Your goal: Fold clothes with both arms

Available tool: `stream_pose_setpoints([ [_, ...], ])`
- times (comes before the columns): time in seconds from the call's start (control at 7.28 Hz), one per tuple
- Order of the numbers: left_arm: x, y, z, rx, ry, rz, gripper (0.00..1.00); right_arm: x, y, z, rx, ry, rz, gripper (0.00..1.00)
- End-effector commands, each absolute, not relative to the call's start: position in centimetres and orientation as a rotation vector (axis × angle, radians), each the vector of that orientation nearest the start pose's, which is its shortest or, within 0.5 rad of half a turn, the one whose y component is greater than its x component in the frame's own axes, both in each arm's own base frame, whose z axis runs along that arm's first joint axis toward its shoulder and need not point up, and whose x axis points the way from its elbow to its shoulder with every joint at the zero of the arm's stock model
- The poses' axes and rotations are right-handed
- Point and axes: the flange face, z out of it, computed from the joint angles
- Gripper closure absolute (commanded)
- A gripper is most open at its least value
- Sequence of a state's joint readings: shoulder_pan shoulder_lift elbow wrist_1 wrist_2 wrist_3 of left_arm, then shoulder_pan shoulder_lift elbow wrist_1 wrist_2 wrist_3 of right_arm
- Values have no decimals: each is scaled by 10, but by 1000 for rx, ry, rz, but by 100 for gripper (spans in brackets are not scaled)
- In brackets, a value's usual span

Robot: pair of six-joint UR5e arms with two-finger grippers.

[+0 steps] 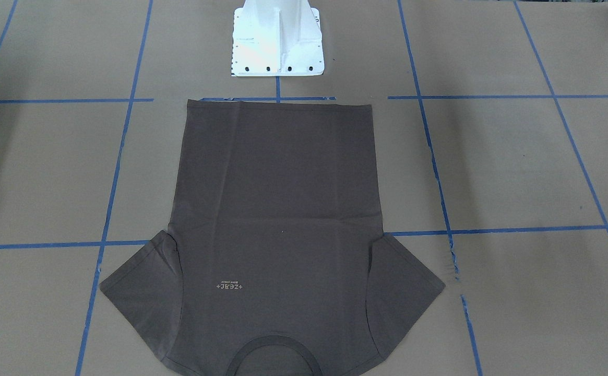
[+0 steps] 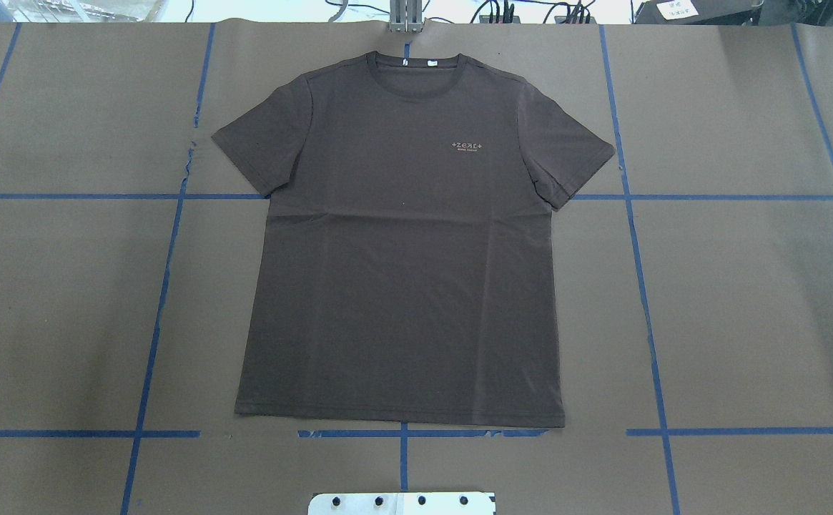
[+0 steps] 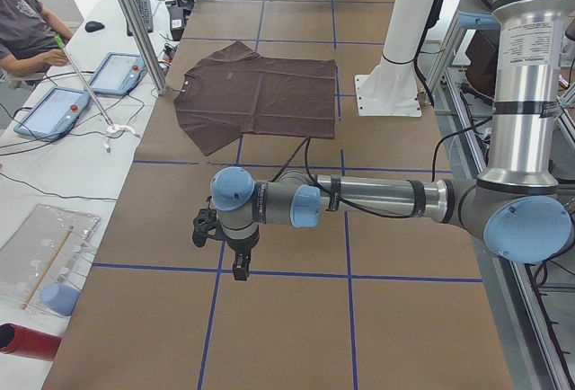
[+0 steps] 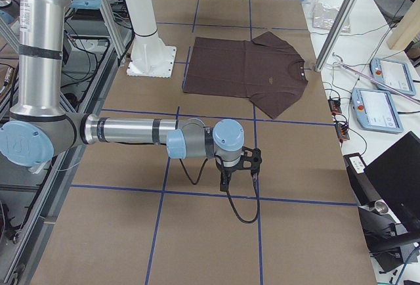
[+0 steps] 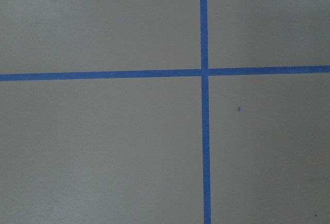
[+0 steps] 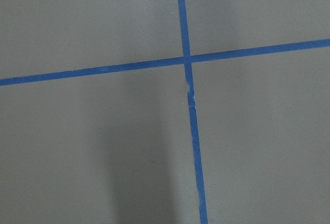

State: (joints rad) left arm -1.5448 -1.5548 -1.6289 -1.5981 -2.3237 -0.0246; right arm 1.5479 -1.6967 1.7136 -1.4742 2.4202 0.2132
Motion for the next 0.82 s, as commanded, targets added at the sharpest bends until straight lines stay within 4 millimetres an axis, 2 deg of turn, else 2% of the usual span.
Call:
stream_pose_setpoints([
  [0.0,-52,-494,634,84,755,39,0,50,-446,628,14,-857,132,0],
  [0.14,-52,-494,633,90,755,40,0,50,-446,625,18,-857,132,0],
  [0.27,-52,-497,625,111,755,47,0,50,-452,611,50,-858,129,0],
  [0.41,-51,-511,604,186,763,84,0,42,-460,578,165,-873,58,0],
  [0.55,-45,-519,604,283,785,132,0,23,-471,577,191,-887,6,0],
  [0.69,-40,-530,616,400,799,188,0,8,-509,544,220,-907,-1,0],
])
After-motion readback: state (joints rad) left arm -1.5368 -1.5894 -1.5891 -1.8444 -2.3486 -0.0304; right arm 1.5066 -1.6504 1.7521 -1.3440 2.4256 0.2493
